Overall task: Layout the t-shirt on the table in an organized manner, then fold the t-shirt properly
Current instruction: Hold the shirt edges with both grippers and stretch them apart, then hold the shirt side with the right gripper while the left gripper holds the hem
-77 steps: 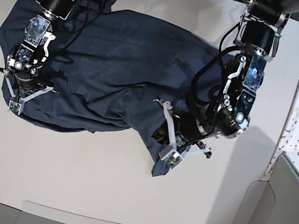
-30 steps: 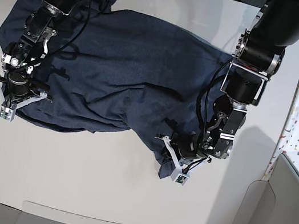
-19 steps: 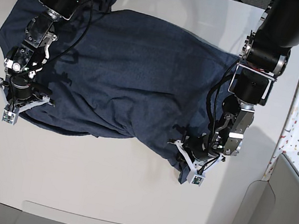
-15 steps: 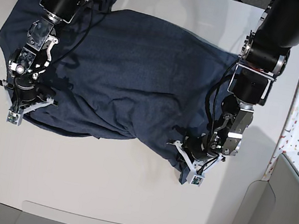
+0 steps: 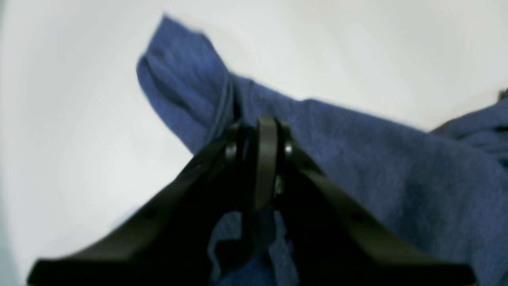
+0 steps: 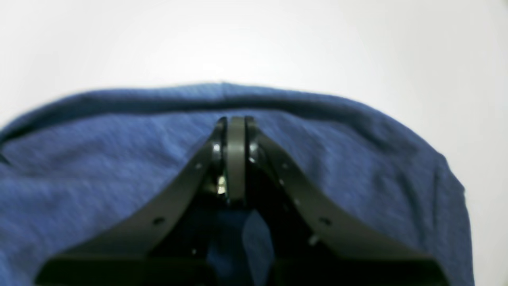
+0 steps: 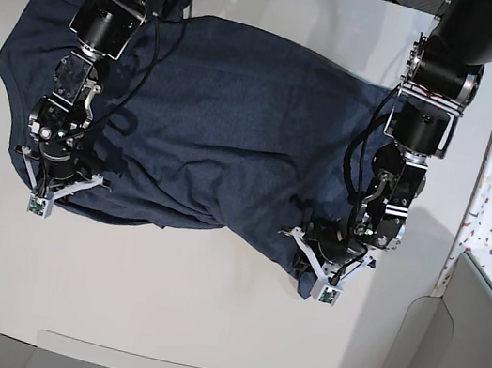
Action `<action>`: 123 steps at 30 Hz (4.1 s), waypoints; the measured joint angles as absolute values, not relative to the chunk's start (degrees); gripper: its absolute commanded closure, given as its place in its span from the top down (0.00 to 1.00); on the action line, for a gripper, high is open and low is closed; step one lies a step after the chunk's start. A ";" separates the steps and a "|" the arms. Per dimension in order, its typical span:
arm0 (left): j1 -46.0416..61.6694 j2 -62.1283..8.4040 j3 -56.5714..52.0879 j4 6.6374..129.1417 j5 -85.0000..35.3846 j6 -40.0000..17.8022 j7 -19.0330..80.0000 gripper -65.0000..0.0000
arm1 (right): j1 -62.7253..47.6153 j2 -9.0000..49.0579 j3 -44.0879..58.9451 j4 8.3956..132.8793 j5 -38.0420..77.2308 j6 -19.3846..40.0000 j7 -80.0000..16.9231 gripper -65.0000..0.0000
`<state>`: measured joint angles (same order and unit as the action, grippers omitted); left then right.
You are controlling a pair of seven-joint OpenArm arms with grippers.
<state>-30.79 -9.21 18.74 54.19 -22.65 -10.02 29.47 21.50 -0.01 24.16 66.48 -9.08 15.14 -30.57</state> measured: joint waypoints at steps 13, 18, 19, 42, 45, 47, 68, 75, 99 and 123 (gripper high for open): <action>-31.27 -10.33 18.76 47.83 -23.31 -10.72 27.07 0.09 | 27.09 3.11 24.05 50.39 -7.68 15.59 -22.87 0.00; -31.27 -12.64 18.74 47.64 -23.31 -10.70 26.94 0.09 | 26.83 5.87 24.10 50.09 -7.29 16.08 -22.92 0.00; -31.27 -12.99 18.74 47.64 -23.31 -10.68 26.94 0.09 | 26.81 6.57 24.16 50.09 -7.35 16.05 -23.38 0.00; -30.65 -18.59 18.70 49.69 -23.05 -10.04 29.02 0.09 | 24.03 1.89 40.60 61.12 -6.20 8.97 -27.20 0.00; -30.65 -18.63 18.70 49.89 -22.90 -10.02 29.12 0.09 | 23.03 -0.93 38.92 66.50 -6.96 8.95 -28.10 0.00; -30.61 -18.61 18.70 49.89 -22.83 -9.85 29.39 0.09 | 22.48 -1.02 33.93 69.91 -6.63 9.26 -27.57 0.00; -30.48 -18.61 18.70 49.93 -22.65 -9.87 29.30 0.09 | 31.83 2.85 15.49 55.09 -7.44 9.78 -44.88 0.00; -30.46 -18.61 18.70 49.93 -22.65 -9.85 29.30 0.09 | 30.94 4.73 15.44 61.28 -7.31 9.78 -49.21 0.00; -28.38 -18.81 18.70 50.41 -23.09 -9.87 26.70 0.09 | 42.24 12.16 15.84 34.50 -6.96 4.84 -31.46 0.00; -27.16 -19.90 18.63 50.78 -23.29 -10.04 25.43 0.09 | 36.82 6.22 15.29 47.70 -7.16 13.26 -43.38 0.00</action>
